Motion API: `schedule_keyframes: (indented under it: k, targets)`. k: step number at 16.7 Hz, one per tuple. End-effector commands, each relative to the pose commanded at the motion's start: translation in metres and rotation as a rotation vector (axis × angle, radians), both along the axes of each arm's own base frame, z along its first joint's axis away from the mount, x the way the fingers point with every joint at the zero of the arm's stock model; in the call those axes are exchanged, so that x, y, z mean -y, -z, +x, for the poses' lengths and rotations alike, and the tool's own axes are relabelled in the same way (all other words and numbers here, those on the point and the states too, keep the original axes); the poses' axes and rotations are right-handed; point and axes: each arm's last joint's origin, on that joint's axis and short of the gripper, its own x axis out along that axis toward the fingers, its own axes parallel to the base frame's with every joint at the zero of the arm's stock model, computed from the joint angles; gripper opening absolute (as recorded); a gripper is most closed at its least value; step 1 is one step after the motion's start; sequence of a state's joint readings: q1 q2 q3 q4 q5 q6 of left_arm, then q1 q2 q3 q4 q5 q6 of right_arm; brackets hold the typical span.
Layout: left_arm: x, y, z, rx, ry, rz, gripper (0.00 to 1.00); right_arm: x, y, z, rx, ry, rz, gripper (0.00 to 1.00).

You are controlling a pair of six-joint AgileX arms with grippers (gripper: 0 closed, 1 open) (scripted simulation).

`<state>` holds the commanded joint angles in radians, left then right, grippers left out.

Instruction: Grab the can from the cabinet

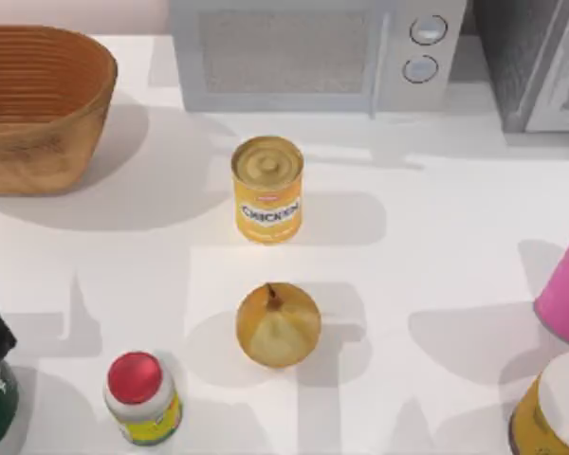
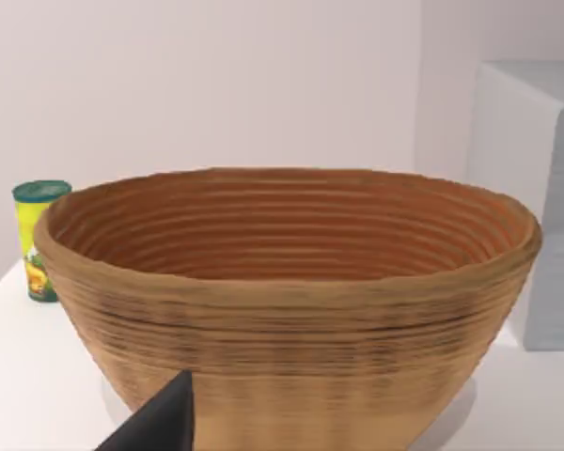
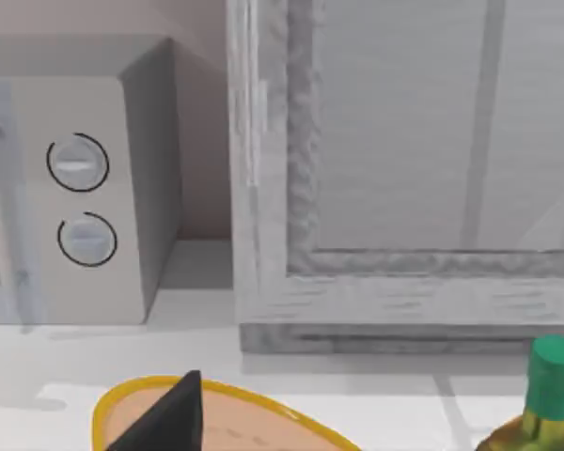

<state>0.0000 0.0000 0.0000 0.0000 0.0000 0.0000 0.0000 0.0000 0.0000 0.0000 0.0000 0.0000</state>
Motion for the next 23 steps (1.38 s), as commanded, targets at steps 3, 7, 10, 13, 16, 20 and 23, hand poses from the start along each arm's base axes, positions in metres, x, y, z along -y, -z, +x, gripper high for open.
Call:
schedule_keyframes:
  k: [3,7,10,13,16,20,23]
  targets:
    - [0.000,0.000,0.000,0.000,0.000,0.000,1.00,0.000,-0.003,0.000,0.001,0.001,0.000,1.00]
    - [0.000,0.000,0.000,0.000,0.000,0.000,1.00,-0.001,-0.041,0.000,0.002,0.010,0.001,1.00]
    - [0.000,0.000,0.000,0.000,0.000,0.000,1.00,-0.003,-0.092,0.005,-0.004,0.011,0.001,1.00]
    - [0.000,0.000,0.000,0.000,0.000,0.000,1.00,-0.007,-0.152,0.020,-0.015,0.009,-0.001,1.00]
    - [0.000,0.000,0.000,0.000,0.000,0.000,1.00,-0.014,-0.212,0.044,-0.022,0.004,-0.002,1.00]
    - [0.000,0.000,0.000,0.000,0.000,0.000,1.00,-0.026,-0.281,0.086,-0.021,0.000,-0.004,1.00]
    - [0.000,0.000,0.000,0.000,0.000,0.000,1.00,-0.036,-0.318,0.116,-0.012,-0.001,-0.003,1.00]
